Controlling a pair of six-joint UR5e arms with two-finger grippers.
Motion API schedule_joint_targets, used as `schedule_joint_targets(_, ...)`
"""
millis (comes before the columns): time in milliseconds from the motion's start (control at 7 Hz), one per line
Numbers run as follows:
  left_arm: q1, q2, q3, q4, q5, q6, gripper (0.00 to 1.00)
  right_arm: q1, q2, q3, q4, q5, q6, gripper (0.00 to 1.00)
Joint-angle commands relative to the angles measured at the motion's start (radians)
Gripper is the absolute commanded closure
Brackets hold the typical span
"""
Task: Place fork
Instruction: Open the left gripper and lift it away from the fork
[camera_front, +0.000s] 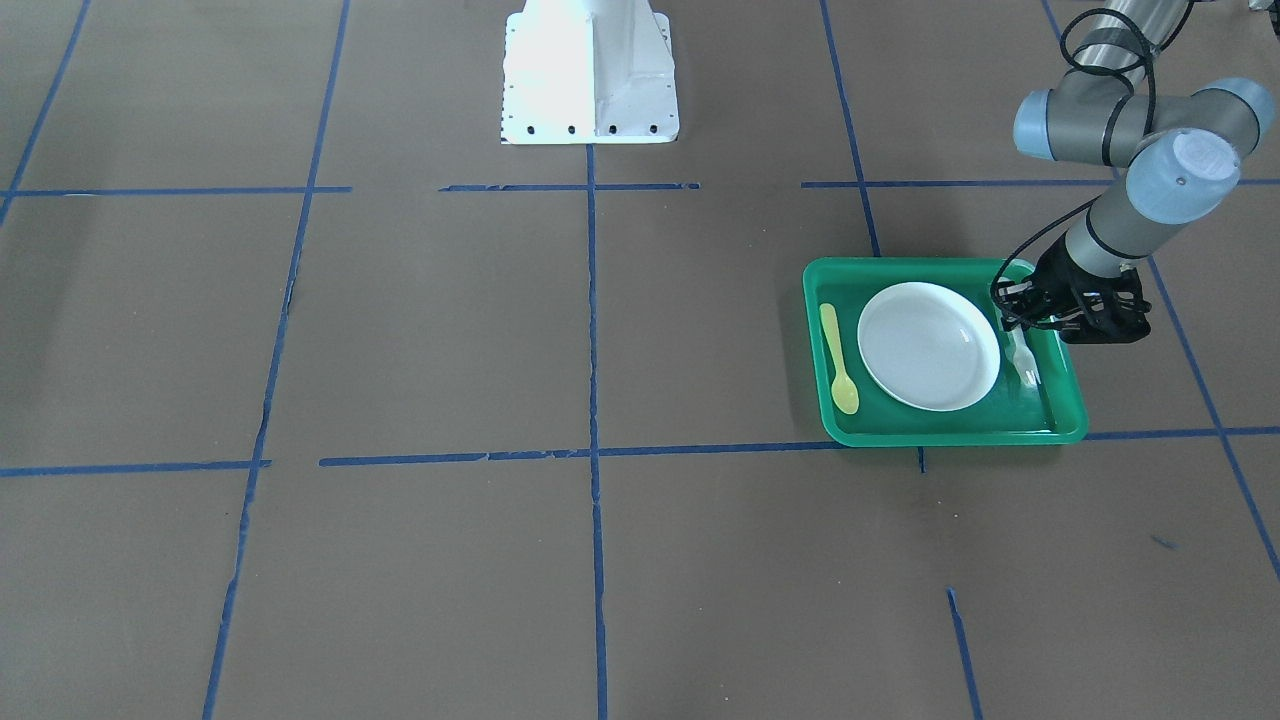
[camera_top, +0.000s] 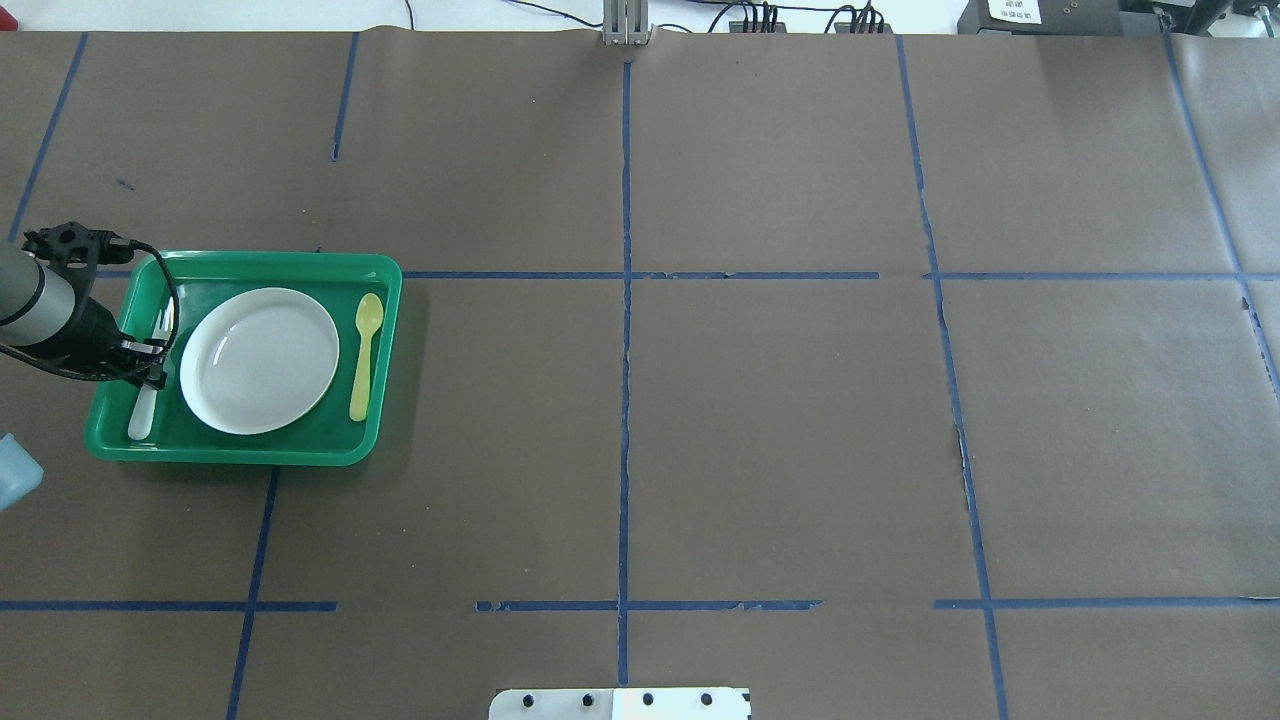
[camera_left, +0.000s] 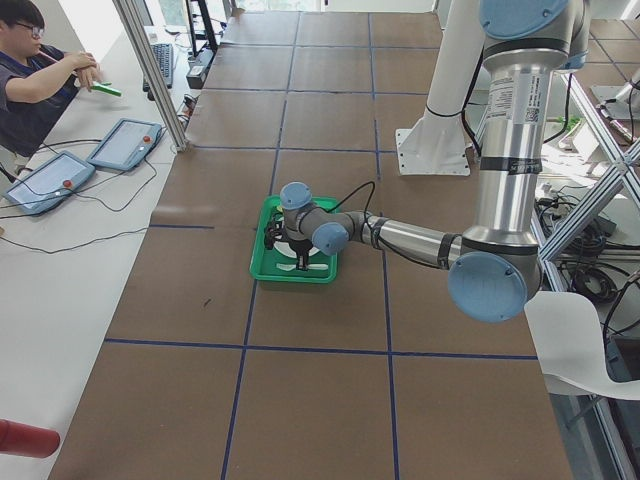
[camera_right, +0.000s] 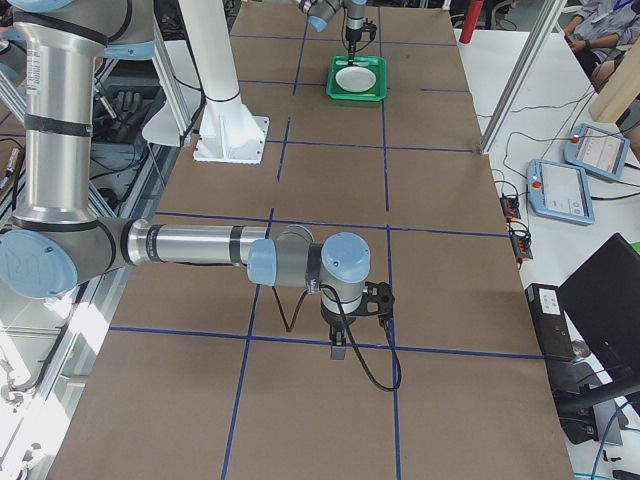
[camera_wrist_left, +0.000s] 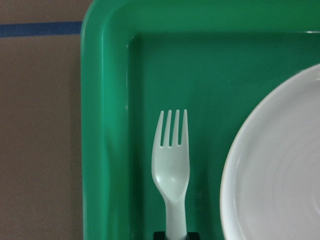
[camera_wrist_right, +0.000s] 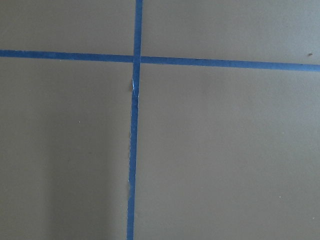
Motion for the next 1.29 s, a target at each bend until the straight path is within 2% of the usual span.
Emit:
schedule_joint_targets(0, -0.003, 0.003, -0.007, -0.039, -0.001, 0.008, 0.24, 0.0, 0.0, 0.0, 0.0, 0.0, 0.001, 0.0)
schedule_joint_targets(143, -0.014, 0.007, -0.036, -0.038, -0.001, 0.009, 0.01, 0.0, 0.0, 0.0, 0.0, 0.0, 0.001, 0.0)
schedule_joint_targets(429, -0.129, 0.02, -0.158, 0.026, -0.001, 0.012, 0.0, 0.0, 0.0, 0.0, 0.0, 0.0, 0.001, 0.0)
schedule_joint_targets(714, -0.178, 0.02, -0.215, 0.035, -0.001, 0.052, 0.0, 0.0, 0.0, 0.0, 0.0, 0.0, 0.0, 0.0)
schedule_joint_targets(857, -0.209, 0.012, -0.205, 0.035, -0.001, 0.203, 0.0, 0.0, 0.0, 0.0, 0.0, 0.0, 0.001, 0.0)
schedule_joint_targets(1000, -0.303, 0.021, -0.191, 0.038, -0.013, 0.344, 0.0, 0.0, 0.0, 0.0, 0.0, 0.0, 0.0, 0.0)
schedule_joint_targets(1143, -0.41, 0.027, -0.147, 0.092, -0.118, 0.394, 0.0, 0.0, 0.0, 0.0, 0.0, 0.0, 0.001, 0.0)
